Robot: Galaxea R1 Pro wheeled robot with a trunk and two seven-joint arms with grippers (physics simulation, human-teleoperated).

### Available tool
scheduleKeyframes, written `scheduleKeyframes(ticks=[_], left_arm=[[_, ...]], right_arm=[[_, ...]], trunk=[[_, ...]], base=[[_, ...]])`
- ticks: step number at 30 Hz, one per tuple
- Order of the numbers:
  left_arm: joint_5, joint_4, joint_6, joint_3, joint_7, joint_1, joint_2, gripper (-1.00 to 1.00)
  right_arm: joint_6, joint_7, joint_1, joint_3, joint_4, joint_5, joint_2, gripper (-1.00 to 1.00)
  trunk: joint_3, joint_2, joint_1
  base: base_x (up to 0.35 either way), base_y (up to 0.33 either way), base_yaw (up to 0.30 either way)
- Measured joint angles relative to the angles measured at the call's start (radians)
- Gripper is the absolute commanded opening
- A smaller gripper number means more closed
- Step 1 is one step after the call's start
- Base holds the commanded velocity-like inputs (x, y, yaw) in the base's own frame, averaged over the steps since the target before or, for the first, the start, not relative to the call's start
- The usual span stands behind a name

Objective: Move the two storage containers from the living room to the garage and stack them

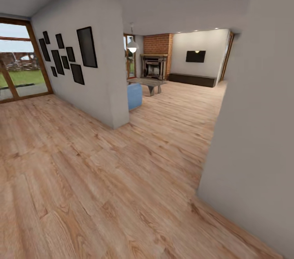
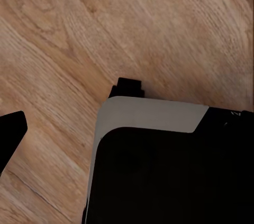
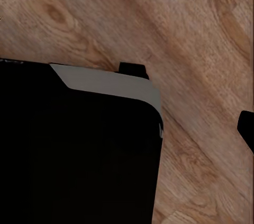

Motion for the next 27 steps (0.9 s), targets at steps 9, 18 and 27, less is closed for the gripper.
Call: scheduleKeyframes(ticks=[9, 18, 27], left_arm=[[0.000, 0.000, 0.000, 0.000, 0.000, 0.000, 0.000, 1.00], [0.000, 0.000, 0.000, 0.000, 0.000, 0.000, 0.000, 1.00], [0.000, 0.000, -0.001, 0.000, 0.001, 0.000, 0.000, 1.00]], right_arm=[[-0.001, 0.000, -0.001, 0.000, 0.000, 0.000, 0.000, 1.00], [-0.001, 0.000, 0.000, 0.000, 0.000, 0.000, -0.001, 1.00], [-0.001, 0.000, -0.001, 0.000, 0.000, -0.002, -0.001, 1.00]], trunk=[[0.000, 0.000, 0.000], [0.000, 0.000, 0.000], [0.000, 0.000, 0.000]], base=[[0.323, 0.000, 0.010], [0.323, 0.000, 0.000], [0.323, 0.000, 0.000]])
